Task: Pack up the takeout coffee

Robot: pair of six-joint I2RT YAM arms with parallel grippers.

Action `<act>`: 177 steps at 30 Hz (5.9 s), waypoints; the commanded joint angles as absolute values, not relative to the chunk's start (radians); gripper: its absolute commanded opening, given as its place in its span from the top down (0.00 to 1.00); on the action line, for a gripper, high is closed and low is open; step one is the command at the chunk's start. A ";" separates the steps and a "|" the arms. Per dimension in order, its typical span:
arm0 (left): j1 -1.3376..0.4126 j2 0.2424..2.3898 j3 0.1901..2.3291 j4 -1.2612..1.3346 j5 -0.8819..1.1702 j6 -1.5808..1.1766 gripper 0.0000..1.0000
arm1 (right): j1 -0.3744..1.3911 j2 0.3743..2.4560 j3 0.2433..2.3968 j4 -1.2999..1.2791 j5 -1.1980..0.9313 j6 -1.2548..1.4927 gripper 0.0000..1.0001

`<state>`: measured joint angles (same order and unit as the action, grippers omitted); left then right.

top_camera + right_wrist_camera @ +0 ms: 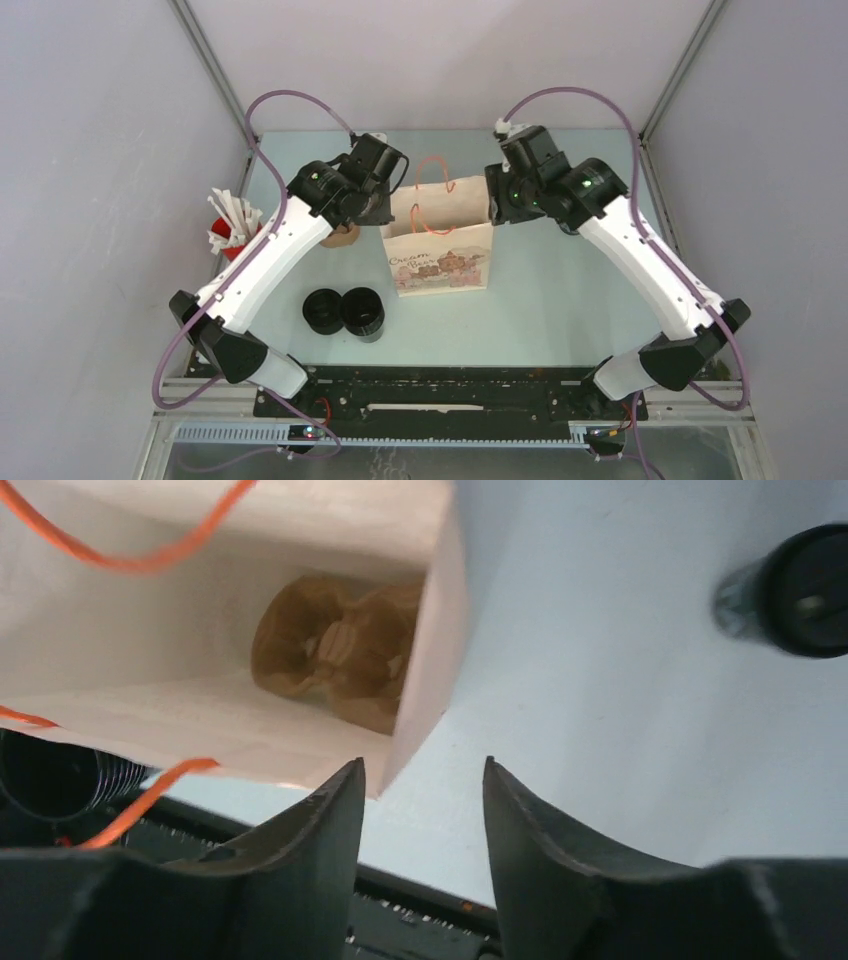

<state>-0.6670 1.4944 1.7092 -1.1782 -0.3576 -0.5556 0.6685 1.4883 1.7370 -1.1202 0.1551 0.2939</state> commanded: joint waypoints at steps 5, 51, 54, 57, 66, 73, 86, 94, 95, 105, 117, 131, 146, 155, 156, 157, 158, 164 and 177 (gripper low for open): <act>-0.664 1.506 1.750 -1.158 -0.388 -0.473 0.84 | 0.476 1.258 1.820 -1.048 0.332 0.234 0.18; -0.661 1.477 1.690 -1.111 -0.339 -0.456 1.00 | -0.049 1.953 1.780 -0.902 0.073 0.138 0.01; -0.661 1.481 1.693 -1.111 -0.340 -0.456 1.00 | -0.049 1.951 1.777 -0.902 0.071 0.140 0.01; -0.661 1.487 1.698 -1.111 -0.337 -0.454 1.00 | -0.041 1.927 1.773 -0.897 0.075 0.139 0.01; -0.663 1.502 1.706 -1.110 -0.324 -0.455 1.00 | -0.035 1.886 1.754 -0.888 0.100 0.138 0.01; -0.663 1.499 1.707 -1.112 -0.327 -0.455 1.00 | -0.032 1.928 1.780 -0.899 0.084 0.132 0.01; -0.664 1.504 1.702 -1.112 -0.327 -0.454 1.00 | -0.024 1.964 1.784 -0.909 0.084 0.127 0.07; -0.664 1.500 1.695 -1.112 -0.330 -0.454 1.00 | -0.019 1.971 1.786 -0.912 0.092 0.126 0.09; -0.663 1.500 1.694 -1.112 -0.330 -0.454 1.00 | -0.018 1.973 1.788 -0.913 0.091 0.126 0.10; -0.663 1.499 1.692 -1.112 -0.331 -0.454 1.00 | -0.009 1.985 1.787 -0.923 0.115 0.126 0.12; -0.664 1.519 1.736 -1.114 -0.402 -0.425 1.00 | 0.027 1.933 1.792 -0.927 0.166 0.140 0.43; -0.663 1.351 1.611 -0.698 -0.414 -0.168 1.00 | 0.306 1.315 1.535 -0.720 0.042 0.171 0.49; -0.736 0.876 0.873 -0.052 -0.310 -0.068 1.00 | 0.913 0.926 1.422 -0.755 0.120 0.010 0.55; -0.894 0.741 0.642 0.254 -0.457 0.017 1.00 | 1.189 0.917 1.454 -0.784 0.214 -0.055 0.61; -0.893 0.751 0.644 0.254 -0.464 0.012 1.00 | 1.209 0.919 1.455 -0.788 0.235 -0.061 0.61; -0.893 0.760 0.648 0.252 -0.466 0.007 1.00 | 1.232 0.922 1.458 -0.798 0.250 -0.062 0.61; -0.896 0.772 0.655 0.238 -0.465 0.005 1.00 | 1.247 0.926 1.464 -0.813 0.259 -0.062 0.61; -0.911 0.836 0.719 0.162 -0.494 -0.033 1.00 | 1.338 0.970 1.509 -0.899 0.311 -0.041 0.62; -0.936 0.822 0.742 0.107 -0.509 -0.023 1.00 | 1.436 1.106 1.583 -1.035 0.550 -0.011 0.66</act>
